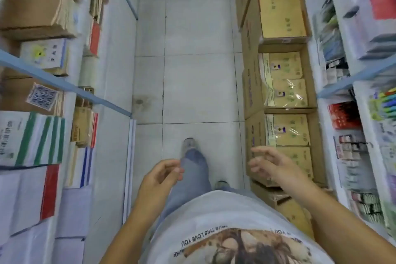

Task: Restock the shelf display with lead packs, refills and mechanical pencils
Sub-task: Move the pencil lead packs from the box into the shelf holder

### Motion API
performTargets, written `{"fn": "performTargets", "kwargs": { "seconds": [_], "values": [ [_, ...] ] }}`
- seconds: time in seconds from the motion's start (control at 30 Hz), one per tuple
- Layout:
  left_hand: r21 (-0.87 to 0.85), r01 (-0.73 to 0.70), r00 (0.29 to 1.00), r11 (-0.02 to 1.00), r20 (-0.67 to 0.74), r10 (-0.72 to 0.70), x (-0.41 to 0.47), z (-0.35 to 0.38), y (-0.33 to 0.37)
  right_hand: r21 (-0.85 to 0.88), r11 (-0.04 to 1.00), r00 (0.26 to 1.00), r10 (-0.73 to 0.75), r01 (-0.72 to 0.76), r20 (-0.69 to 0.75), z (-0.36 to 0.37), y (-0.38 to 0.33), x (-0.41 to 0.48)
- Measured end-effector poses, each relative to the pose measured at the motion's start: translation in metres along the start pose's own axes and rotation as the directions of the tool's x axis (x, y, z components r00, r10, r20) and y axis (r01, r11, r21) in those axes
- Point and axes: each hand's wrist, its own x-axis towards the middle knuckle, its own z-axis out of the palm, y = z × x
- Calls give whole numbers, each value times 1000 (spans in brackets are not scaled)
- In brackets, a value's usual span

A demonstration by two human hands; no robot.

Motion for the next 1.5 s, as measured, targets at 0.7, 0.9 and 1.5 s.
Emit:
{"fn": "performTargets", "kwargs": {
  "seconds": [0.7,0.9,1.5],
  "values": [
    [118,-100,979,988,188,77,413,-16,325,199,977,977,117,-80,-181,-74,-281,310],
    [59,-101,988,993,125,93,513,27,439,171,984,984,85,-58,-158,-152,-385,428],
    [60,-34,999,998,43,31,861,0,696,33,999,997,-8,10,-72,-238,-754,765]
  ]
}}
